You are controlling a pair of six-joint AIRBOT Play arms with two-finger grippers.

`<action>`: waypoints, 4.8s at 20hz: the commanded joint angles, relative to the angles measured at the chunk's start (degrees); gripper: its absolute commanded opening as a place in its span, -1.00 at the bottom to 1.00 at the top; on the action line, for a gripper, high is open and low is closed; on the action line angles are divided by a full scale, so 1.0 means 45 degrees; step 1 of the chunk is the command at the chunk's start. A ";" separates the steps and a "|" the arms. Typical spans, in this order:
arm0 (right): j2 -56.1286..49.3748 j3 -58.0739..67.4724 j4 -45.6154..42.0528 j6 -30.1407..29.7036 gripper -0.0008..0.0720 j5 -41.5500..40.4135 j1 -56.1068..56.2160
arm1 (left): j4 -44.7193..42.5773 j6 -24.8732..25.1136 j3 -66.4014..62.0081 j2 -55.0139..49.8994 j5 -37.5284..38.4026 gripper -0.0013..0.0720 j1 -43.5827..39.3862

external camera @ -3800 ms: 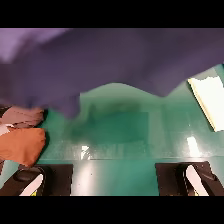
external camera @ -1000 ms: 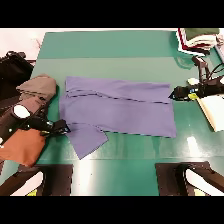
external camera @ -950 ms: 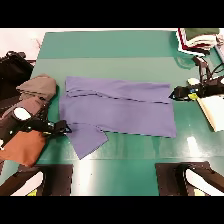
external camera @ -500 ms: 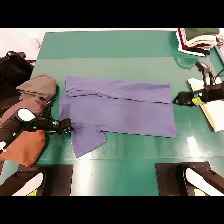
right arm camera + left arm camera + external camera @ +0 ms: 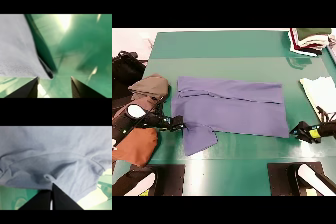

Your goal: Fold the shirts.

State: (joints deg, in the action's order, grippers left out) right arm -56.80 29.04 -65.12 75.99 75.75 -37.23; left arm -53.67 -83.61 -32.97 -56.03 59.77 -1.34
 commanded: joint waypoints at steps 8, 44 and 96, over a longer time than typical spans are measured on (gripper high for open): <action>0.0034 -0.0597 0.2191 -0.0491 -0.89 -0.1685 0.3075 | -0.0529 0.0350 -0.0223 0.0194 0.0826 -0.90 -0.0010; -0.5693 0.8558 0.1083 -0.0593 0.45 0.0714 0.2929 | -0.1491 -0.0316 -0.7062 -0.4255 -0.0457 0.41 -0.0010; -0.7388 1.4338 0.3400 0.0257 0.13 -0.6737 1.7996 | -0.2710 -0.0918 -1.2327 -0.2613 -0.0112 -0.89 0.0656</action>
State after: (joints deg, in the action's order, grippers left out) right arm -90.61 95.13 -44.31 77.21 42.96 45.30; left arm -65.34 -89.27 -88.40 -69.97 57.54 0.14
